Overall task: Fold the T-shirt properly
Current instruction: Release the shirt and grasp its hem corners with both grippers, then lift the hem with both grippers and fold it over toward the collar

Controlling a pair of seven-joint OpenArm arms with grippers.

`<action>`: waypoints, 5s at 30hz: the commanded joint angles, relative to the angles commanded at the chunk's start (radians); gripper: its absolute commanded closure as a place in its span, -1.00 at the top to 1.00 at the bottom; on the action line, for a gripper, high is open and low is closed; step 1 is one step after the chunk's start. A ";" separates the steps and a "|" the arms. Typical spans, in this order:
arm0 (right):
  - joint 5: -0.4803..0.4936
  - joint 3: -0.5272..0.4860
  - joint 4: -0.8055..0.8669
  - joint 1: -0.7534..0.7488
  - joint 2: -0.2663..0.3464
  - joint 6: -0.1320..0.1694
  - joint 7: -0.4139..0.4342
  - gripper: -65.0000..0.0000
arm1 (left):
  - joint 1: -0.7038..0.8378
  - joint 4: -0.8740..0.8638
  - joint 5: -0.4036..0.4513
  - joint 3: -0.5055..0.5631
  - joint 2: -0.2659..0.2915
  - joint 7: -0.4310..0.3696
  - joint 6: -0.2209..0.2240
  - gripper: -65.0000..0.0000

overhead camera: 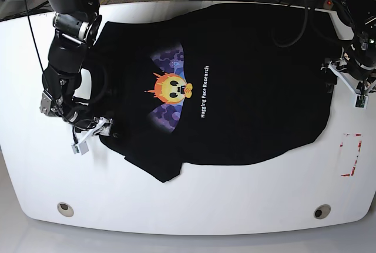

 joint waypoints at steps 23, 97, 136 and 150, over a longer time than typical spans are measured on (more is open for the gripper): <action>-0.144 0.002 0.000 -0.006 -0.031 0.000 0.052 -1.00 | -0.477 -0.663 0.106 0.058 0.005 -0.098 0.000 1.00; -0.137 -0.112 0.305 0.727 0.117 0.000 -0.650 -1.00 | -0.830 0.020 0.106 0.158 -0.037 -0.008 0.002 -1.00; 0.350 0.075 0.802 -0.647 0.106 0.000 -0.650 -1.00 | 0.190 0.107 0.110 0.017 0.012 -0.011 -0.114 -0.94; 0.756 0.063 0.802 -0.804 0.210 0.000 -0.650 0.39 | 0.367 0.115 -0.005 0.015 -0.038 -0.006 -0.114 0.59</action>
